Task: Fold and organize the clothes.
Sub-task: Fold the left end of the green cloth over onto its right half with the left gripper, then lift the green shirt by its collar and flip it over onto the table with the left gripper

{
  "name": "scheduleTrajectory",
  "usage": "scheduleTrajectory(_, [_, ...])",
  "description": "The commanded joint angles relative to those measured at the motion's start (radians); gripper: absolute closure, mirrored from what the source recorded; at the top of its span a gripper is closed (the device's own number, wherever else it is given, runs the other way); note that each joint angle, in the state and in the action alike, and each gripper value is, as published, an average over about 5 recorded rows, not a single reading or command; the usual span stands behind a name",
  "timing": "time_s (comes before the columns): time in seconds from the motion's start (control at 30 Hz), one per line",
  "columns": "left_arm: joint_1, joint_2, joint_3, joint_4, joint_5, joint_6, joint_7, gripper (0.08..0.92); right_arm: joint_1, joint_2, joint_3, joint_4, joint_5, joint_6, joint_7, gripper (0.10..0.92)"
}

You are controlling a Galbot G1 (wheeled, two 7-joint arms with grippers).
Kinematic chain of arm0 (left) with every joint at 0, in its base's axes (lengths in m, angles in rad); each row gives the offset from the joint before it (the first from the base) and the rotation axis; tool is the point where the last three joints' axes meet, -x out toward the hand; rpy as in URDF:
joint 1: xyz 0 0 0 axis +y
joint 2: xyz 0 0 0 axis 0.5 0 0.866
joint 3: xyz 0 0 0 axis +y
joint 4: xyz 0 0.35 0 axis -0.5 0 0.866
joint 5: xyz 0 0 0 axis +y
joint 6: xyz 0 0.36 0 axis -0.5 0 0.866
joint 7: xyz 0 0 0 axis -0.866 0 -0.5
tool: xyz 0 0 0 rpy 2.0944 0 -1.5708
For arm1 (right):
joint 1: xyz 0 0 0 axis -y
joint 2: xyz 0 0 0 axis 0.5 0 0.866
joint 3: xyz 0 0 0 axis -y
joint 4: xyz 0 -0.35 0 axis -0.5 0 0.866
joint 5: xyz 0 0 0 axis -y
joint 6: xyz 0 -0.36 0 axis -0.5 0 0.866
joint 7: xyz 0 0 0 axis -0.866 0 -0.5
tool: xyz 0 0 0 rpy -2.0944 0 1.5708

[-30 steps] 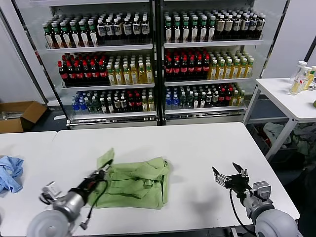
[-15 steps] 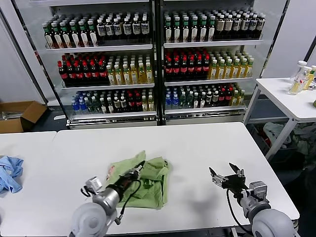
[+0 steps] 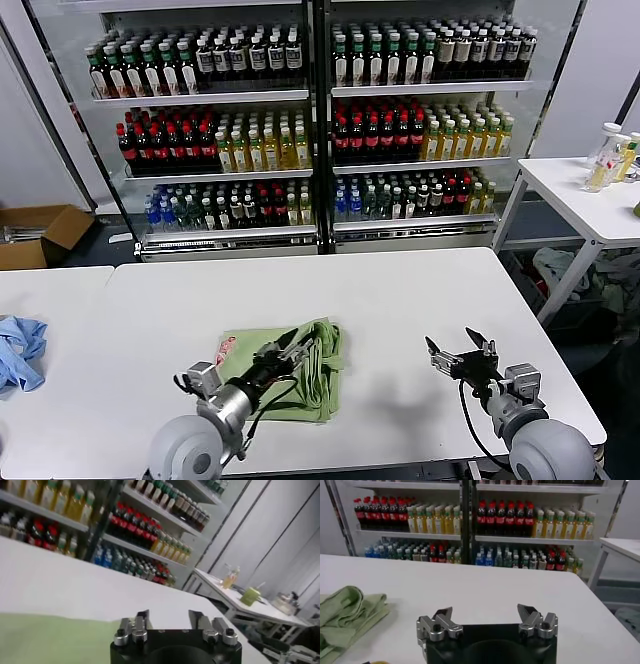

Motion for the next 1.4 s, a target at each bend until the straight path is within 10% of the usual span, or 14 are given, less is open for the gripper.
scheduleTrajectory(0.03, [0.135,0.107,-0.235,0.020,0.159,-0.024,-0.086,0.380,0.002,0.005,-0.004,-0.004,-0.004,0.001,-0.001,0.202])
scheduleTrajectory(0.3, [0.188,0.090,-0.239,0.101,0.218,-0.007,-0.155,0.190,-0.001,0.016,-0.002,-0.008,-0.012,0.004,-0.002,0.203])
scheduleTrajectory(0.9, [0.129,0.046,-0.208,0.133,-0.157,0.094,-0.069,0.177,-0.022,0.014,0.031,0.006,-0.012,0.005,-0.001,0.203])
scheduleTrajectory(1.4, [0.124,-0.012,-0.245,0.174,-0.363,0.039,-0.031,0.545,-0.057,0.023,0.057,0.028,-0.013,0.002,0.003,0.202])
